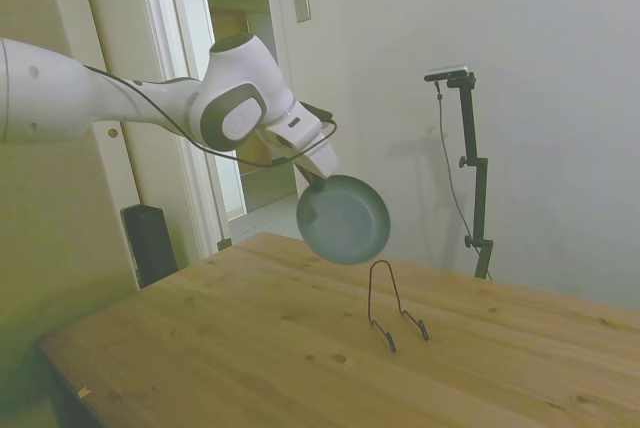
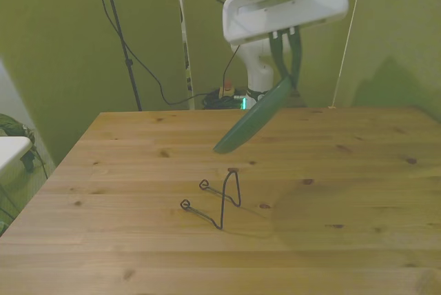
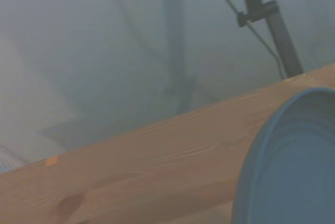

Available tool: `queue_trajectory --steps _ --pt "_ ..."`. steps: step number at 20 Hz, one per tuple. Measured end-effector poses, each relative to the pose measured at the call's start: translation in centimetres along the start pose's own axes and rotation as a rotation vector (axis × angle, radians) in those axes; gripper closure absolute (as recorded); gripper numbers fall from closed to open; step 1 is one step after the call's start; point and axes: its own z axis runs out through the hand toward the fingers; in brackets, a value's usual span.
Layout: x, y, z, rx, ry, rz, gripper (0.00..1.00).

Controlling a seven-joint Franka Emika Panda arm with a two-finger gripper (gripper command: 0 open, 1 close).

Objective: Unload the plate

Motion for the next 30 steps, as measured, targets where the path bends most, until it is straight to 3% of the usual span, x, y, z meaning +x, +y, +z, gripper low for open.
queue_trajectory --steps 4,14,25,28,29,30 --pt "-4.0 -1.4 2.0 -0.076 -0.084 -0.039 1.00" --pt "-5.1 0.0 17.9 -0.284 -0.251 -0.021 1.00" --pt "-4.2 1.5 26.6 -0.371 -0.292 -0.006 1.00" --pt "-4.0 1.2 27.1 -0.365 -0.289 -0.008 1.00" --pt "-3.9 0.9 26.8 -0.359 -0.286 -0.009 0.00" --pt "-3.8 0.6 26.6 -0.354 -0.284 -0.011 0.00"
